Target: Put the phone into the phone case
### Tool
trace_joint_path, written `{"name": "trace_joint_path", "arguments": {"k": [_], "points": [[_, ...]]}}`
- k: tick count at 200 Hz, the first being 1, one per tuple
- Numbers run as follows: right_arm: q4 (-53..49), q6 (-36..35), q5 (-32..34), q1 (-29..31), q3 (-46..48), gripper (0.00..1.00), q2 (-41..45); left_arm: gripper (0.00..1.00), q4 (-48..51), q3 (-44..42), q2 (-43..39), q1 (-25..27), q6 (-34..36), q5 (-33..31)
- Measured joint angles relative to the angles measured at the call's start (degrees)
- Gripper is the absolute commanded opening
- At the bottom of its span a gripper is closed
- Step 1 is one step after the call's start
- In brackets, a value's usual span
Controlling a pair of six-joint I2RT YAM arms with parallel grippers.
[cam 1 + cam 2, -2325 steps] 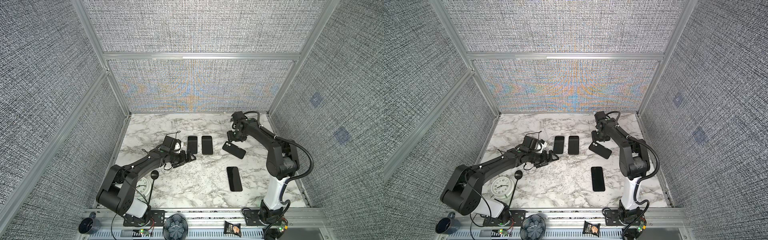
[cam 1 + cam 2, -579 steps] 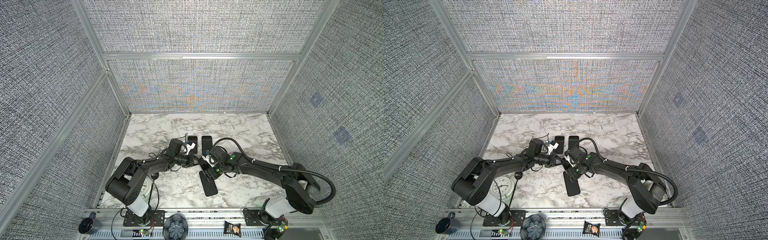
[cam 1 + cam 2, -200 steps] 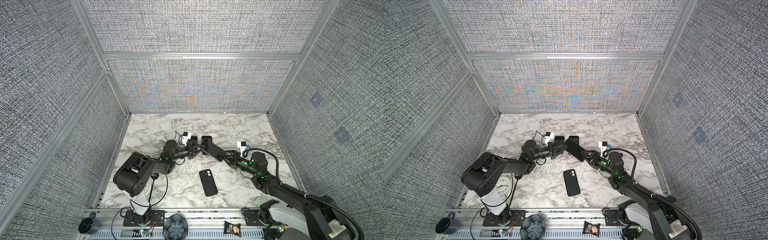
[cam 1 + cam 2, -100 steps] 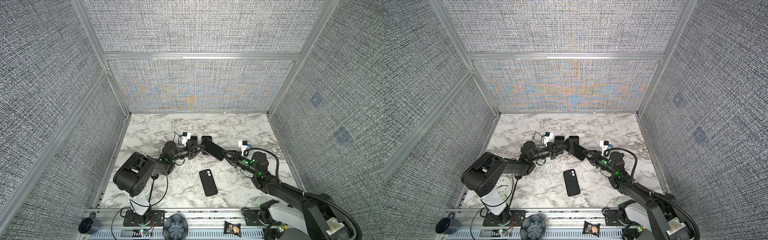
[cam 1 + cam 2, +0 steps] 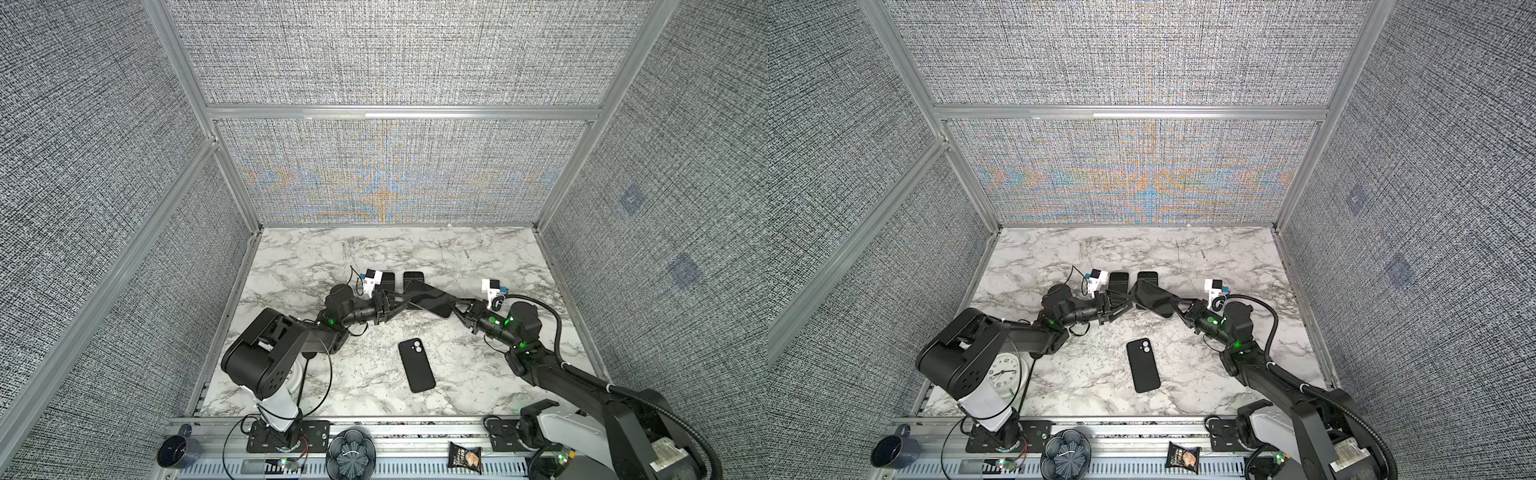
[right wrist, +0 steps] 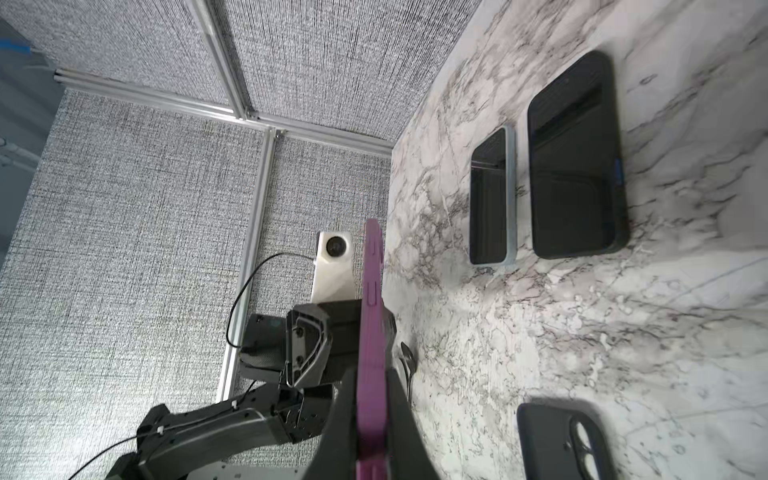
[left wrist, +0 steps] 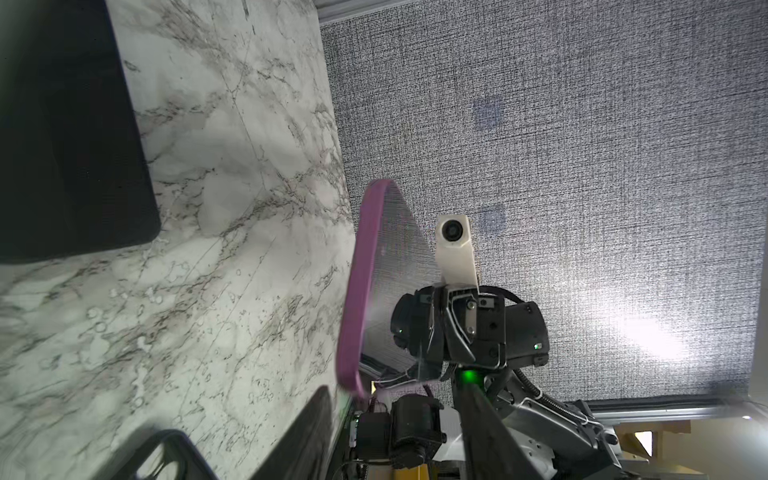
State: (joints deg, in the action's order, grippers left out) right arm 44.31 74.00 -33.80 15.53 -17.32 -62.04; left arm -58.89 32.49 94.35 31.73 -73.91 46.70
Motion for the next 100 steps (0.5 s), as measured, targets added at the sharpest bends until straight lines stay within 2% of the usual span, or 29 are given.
{"name": "trace_joint_path", "arguments": {"k": [14, 30, 55, 76, 100], "points": [[-3.6, -0.3, -1.2, -2.8, -0.2, 0.00, 3.1, 0.66, 12.8, 2.2, -4.1, 0.4, 8.0, -0.9], [-11.2, -2.4, -2.3, -5.6, -1.3, 0.00, 8.0, 0.68, 30.5, 7.8, -7.5, 2.4, 19.9, -5.6], [-23.6, -7.6, -3.2, -8.2, -3.9, 0.00, 15.0, 0.68, 51.8, 15.1, -5.6, 5.2, 34.7, -11.8], [-33.2, -11.5, -4.0, -10.6, -5.7, 0.00, 18.1, 0.68, 65.9, 20.4, -0.9, 8.6, 43.4, -17.9], [-40.5, -14.9, -5.0, -12.4, -6.6, 0.00, 19.6, 0.66, 74.5, 24.0, 2.5, 11.8, 49.9, -22.9]]}}
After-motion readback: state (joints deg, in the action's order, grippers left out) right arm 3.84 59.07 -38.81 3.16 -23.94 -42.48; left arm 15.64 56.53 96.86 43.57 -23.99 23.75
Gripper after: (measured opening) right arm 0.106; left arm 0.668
